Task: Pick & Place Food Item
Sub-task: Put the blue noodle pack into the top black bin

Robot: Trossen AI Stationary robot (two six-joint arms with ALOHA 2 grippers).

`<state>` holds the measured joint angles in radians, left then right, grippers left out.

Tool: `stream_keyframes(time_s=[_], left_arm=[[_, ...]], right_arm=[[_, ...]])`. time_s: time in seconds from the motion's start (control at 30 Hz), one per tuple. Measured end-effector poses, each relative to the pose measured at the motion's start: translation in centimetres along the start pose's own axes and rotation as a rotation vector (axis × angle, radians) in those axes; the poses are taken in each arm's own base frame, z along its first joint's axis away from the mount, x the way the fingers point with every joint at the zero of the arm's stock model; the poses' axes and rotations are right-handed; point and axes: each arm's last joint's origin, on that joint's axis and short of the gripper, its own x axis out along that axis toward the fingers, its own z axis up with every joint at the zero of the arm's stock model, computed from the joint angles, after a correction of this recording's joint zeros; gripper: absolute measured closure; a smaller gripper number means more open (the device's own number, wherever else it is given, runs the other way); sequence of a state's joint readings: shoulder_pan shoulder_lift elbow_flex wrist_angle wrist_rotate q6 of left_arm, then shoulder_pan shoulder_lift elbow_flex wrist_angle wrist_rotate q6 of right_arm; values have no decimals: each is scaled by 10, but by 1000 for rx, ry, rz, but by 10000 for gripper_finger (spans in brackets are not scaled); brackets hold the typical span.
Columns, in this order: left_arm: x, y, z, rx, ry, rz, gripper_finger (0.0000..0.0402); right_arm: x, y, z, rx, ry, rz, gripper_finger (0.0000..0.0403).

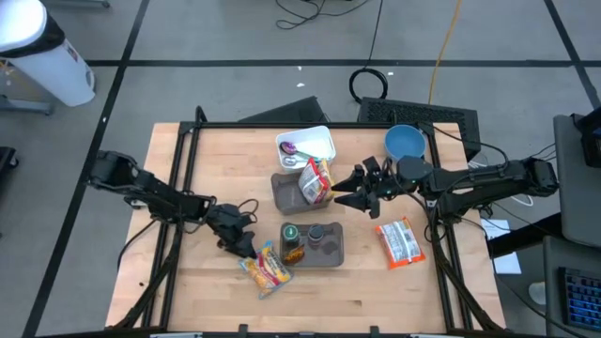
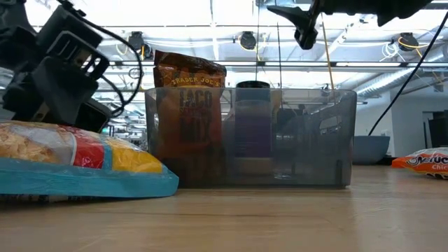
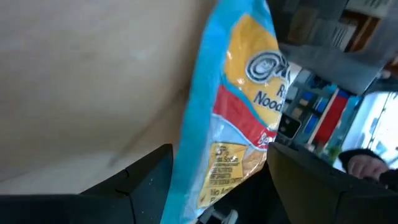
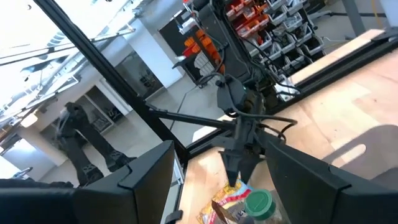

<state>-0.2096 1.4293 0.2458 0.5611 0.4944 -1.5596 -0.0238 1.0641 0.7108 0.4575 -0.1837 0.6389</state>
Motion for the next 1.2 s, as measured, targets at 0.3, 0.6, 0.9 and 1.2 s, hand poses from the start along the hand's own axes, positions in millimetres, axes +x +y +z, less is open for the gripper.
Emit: stream_keyframes(time_s=[0.3,0.6,0.9,1.2], left_arm=[[26,-15,12,63,65,26,135],[27,-17,20,104,48,20,200],[24,-17,26,131,26,18,305],[19,-16,32,167,47,5,383]], right_arm=[[0,-3,-4,1,39,-25,154],[0,-3,-4,-12,43,-26,154],[0,-3,-4,-21,43,-26,154],[0,-3,-4,-32,43,-26,154]])
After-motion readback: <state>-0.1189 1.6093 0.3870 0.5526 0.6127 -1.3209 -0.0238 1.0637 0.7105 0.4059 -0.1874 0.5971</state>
